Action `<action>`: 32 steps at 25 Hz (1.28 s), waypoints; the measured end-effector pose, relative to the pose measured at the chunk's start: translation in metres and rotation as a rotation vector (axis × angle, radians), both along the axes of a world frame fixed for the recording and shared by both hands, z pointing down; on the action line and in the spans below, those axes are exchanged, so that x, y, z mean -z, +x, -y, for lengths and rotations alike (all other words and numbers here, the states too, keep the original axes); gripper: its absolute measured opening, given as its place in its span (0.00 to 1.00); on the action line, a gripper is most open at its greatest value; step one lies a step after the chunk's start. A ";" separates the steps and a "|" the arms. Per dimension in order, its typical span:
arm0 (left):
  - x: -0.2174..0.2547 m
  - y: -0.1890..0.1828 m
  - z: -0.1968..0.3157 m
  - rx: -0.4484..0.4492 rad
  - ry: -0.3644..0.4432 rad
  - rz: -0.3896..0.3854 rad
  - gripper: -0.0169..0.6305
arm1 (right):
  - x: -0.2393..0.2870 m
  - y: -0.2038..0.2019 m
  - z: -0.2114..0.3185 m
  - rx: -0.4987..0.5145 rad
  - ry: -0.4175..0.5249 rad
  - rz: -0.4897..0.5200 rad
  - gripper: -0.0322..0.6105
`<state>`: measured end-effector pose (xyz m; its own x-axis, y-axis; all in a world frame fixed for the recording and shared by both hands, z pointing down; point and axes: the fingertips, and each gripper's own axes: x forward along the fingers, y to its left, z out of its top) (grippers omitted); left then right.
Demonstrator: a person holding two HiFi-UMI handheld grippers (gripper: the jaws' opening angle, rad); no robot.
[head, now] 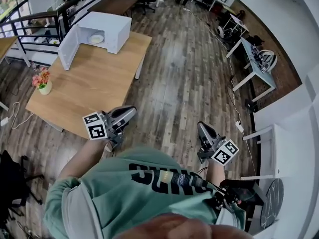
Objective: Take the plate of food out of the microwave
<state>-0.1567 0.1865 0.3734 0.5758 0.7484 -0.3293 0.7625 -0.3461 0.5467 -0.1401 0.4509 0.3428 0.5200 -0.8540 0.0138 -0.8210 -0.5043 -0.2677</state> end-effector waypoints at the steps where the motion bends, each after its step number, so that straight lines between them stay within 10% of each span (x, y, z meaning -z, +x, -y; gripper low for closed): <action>1: -0.003 0.005 0.005 0.016 -0.003 0.008 0.03 | -0.003 0.008 0.006 0.019 -0.004 0.008 0.06; 17: -0.005 0.119 -0.061 0.302 -0.012 0.060 0.03 | -0.020 0.205 -0.033 0.335 0.046 0.030 0.06; 32: -0.008 0.183 -0.070 0.436 -0.021 0.074 0.03 | -0.039 0.299 -0.031 0.474 0.022 0.085 0.06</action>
